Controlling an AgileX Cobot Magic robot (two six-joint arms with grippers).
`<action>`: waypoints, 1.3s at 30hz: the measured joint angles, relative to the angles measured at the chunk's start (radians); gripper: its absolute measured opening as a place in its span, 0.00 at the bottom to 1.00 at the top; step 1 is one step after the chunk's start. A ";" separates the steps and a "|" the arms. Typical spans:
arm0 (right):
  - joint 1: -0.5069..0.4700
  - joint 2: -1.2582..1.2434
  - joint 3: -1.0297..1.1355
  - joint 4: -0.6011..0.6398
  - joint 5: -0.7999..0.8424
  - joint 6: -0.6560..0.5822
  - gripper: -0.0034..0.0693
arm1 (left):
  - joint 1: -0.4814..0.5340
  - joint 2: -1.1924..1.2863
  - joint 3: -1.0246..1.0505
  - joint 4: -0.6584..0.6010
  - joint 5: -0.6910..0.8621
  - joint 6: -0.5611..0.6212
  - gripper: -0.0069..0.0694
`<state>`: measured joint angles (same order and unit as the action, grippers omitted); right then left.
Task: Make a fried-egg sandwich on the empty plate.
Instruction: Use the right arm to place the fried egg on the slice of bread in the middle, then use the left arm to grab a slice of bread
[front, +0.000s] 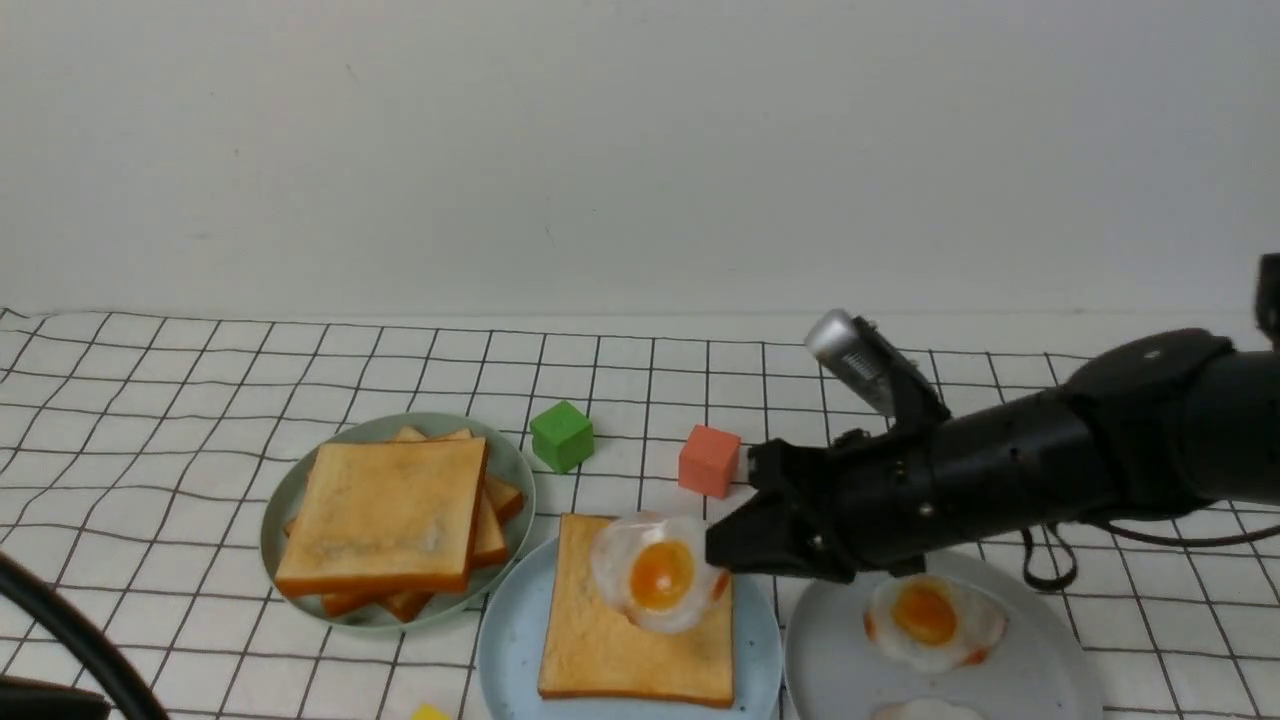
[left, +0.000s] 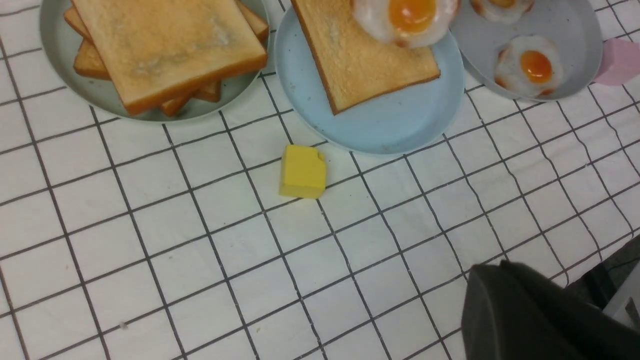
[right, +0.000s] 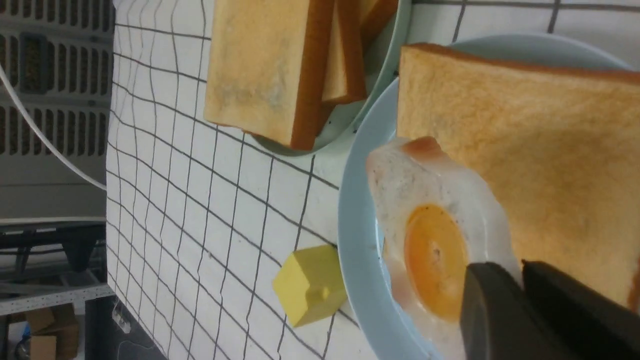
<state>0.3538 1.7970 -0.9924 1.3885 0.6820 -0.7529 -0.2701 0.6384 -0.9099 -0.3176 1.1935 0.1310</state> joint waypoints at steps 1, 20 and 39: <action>0.005 0.031 -0.019 0.015 -0.010 0.005 0.15 | 0.000 0.000 0.000 0.001 0.000 0.000 0.07; 0.005 -0.199 -0.091 -0.370 0.154 0.155 0.85 | 0.000 0.002 0.000 -0.064 -0.135 -0.005 0.07; 0.005 -0.933 -0.042 -0.943 0.321 0.417 0.04 | 0.031 0.466 0.000 0.012 -0.294 -0.323 0.08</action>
<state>0.3586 0.8643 -1.0347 0.4455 1.0026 -0.3357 -0.2389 1.1043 -0.9099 -0.3055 0.8996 -0.1915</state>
